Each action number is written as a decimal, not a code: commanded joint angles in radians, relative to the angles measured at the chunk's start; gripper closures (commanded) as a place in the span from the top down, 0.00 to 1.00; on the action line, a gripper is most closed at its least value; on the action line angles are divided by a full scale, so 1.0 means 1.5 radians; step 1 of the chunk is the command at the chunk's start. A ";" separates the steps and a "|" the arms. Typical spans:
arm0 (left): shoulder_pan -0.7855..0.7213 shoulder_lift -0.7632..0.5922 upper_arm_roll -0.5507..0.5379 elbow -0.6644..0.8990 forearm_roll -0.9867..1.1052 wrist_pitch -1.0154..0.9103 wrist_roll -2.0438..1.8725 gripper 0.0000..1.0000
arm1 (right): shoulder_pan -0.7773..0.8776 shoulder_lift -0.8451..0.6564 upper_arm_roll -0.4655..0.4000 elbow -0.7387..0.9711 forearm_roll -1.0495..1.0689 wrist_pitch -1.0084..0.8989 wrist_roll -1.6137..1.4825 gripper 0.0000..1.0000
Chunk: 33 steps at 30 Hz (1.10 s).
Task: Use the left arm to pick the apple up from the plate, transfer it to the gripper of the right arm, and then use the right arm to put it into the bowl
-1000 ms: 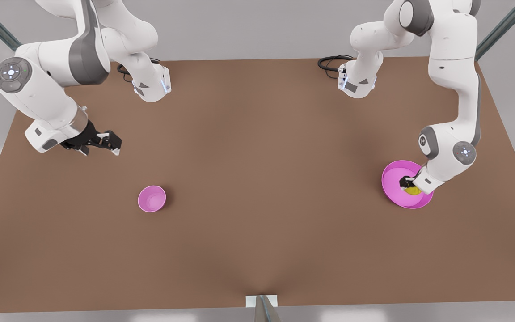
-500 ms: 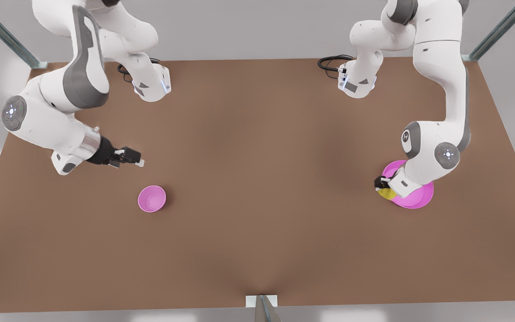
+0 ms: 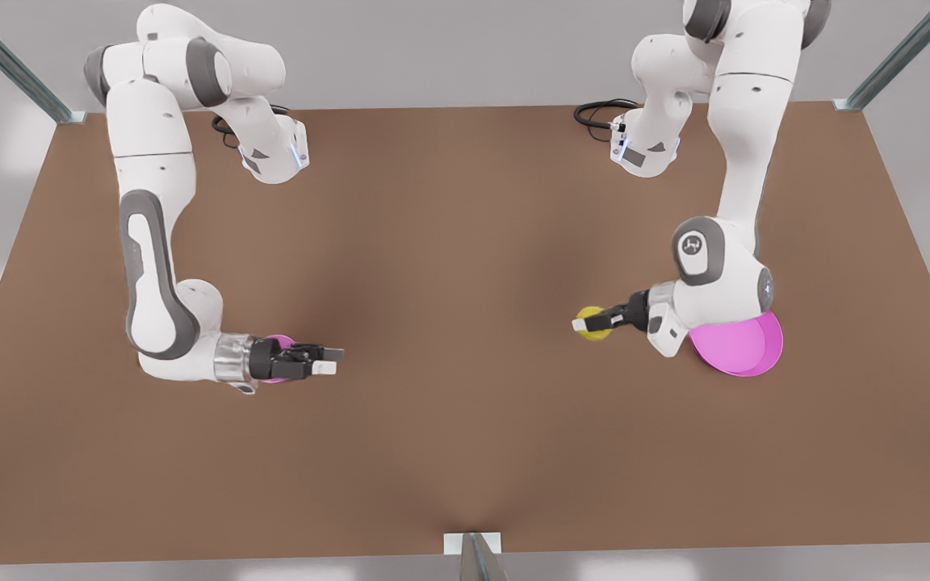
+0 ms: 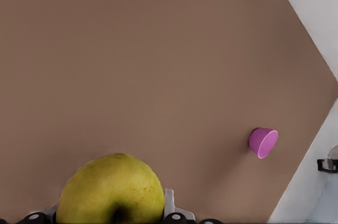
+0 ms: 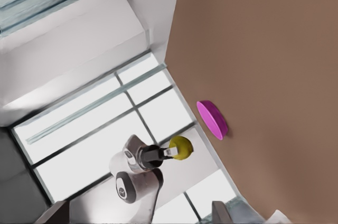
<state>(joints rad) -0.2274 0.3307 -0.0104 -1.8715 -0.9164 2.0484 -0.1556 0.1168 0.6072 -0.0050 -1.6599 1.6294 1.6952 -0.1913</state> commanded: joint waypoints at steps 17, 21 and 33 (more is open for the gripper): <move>-0.152 0.087 -0.031 0.024 -0.541 0.190 -0.185 0.73 | 0.138 0.084 0.050 0.098 0.092 0.194 -0.557 1.00; -0.147 0.110 -0.051 0.035 -0.600 0.189 -0.247 0.70 | 0.121 0.041 0.062 0.009 0.091 0.128 -0.592 1.00; -0.132 0.157 -0.105 0.093 -0.655 0.191 -0.262 0.64 | 0.134 0.061 0.091 0.015 0.130 0.186 -0.631 1.00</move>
<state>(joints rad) -0.4250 0.5660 -0.1668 -1.7321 -1.8787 2.3308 -0.4678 0.3173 0.6988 0.1316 -1.6378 1.8163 1.9594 -0.9331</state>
